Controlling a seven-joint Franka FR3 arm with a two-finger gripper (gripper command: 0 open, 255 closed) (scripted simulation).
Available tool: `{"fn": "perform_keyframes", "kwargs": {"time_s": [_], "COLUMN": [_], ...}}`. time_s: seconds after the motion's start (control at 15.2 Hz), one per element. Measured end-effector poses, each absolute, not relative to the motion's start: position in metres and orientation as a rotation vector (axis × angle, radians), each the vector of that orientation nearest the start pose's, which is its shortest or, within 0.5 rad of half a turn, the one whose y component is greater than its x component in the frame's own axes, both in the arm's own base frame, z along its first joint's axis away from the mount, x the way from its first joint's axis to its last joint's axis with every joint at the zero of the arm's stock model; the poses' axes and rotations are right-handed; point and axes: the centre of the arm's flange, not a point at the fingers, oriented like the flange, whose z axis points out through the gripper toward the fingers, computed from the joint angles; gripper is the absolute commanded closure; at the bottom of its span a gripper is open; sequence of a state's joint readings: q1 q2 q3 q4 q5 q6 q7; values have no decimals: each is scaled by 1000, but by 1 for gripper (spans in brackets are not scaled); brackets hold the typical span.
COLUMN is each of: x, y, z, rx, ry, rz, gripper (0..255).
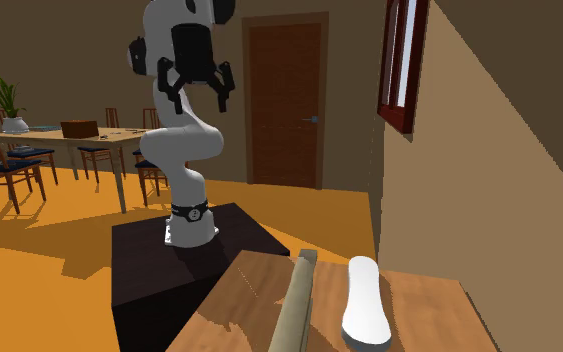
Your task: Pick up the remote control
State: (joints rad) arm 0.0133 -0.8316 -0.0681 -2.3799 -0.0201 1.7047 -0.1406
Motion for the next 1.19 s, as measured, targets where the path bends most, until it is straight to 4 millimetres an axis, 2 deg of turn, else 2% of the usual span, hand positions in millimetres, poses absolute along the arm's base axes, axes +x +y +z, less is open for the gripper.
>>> {"fn": "perform_keyframes", "kwargs": {"time_s": [0.2, 0.4, 0.73, 1.19], "x": [317, 341, 385, 455], "y": [-16, 10, 48, 94], "z": [596, 578, 548, 496], "rx": [-3115, -3122, -3126, -3111], "ry": [-121, -20, 165, 426], "rz": [-236, -217, -183, -134], "gripper": [0, 0, 0, 0]}}
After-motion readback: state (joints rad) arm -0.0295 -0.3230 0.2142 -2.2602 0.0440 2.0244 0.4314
